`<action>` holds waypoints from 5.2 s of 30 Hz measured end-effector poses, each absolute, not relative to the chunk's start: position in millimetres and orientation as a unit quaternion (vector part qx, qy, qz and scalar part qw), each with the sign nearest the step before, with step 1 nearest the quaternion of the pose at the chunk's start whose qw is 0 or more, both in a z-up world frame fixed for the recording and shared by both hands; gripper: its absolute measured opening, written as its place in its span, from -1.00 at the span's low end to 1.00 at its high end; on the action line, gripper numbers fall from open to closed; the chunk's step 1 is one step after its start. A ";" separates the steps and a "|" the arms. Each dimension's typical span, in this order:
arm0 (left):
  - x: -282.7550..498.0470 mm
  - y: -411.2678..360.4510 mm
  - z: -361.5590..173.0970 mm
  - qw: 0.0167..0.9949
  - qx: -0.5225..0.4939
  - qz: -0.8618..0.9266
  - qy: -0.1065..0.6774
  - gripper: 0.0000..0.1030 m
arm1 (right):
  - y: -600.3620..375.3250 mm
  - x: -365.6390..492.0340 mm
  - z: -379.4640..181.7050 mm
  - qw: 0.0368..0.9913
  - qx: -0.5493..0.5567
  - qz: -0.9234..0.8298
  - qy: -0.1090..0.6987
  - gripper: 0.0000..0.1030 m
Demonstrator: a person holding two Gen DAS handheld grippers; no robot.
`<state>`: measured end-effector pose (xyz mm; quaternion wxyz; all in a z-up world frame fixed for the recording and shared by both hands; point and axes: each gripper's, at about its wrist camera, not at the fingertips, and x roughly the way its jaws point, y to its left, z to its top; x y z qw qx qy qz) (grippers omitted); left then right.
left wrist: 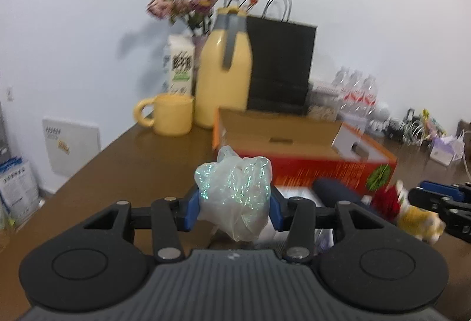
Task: Organize objects
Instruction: 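Carry the cap and bag into the cardboard box and open both grippers, then withdraw both grippers from the box toward the table items, then grasp the yellow plush toy with the right gripper while the left grasps the white bottle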
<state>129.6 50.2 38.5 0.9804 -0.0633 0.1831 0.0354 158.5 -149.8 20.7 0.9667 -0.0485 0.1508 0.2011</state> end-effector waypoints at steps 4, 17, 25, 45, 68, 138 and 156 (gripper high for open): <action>159.0 35.9 57.3 0.986 -0.054 0.020 0.157 -0.09 | -141.1 186.3 42.0 0.970 -0.054 0.204 0.118 -0.47; 297.8 8.6 59.3 0.980 -0.054 0.048 0.185 -0.09 | -126.6 311.1 53.6 0.981 -0.029 0.151 0.123 -0.47; 318.9 7.6 32.3 0.973 -0.038 0.044 0.222 -0.08 | -133.9 342.2 25.2 0.972 -0.017 0.140 0.189 -0.46; 295.1 12.5 42.7 0.983 -0.047 0.066 0.165 1.00 | -141.5 314.8 37.8 0.983 -0.005 0.133 0.125 1.00; 226.1 11.4 68.6 0.990 -0.047 0.060 0.115 1.00 | -148.7 247.2 62.2 0.985 -0.041 0.141 0.091 1.00; 165.5 5.7 12.1 0.960 -0.011 0.062 0.273 1.00 | -244.4 217.9 -17.0 0.958 0.095 0.123 0.240 0.76; 223.7 -15.8 -3.5 0.942 0.005 0.064 0.331 1.00 | -241.6 193.7 -5.2 0.978 0.068 0.111 0.163 0.75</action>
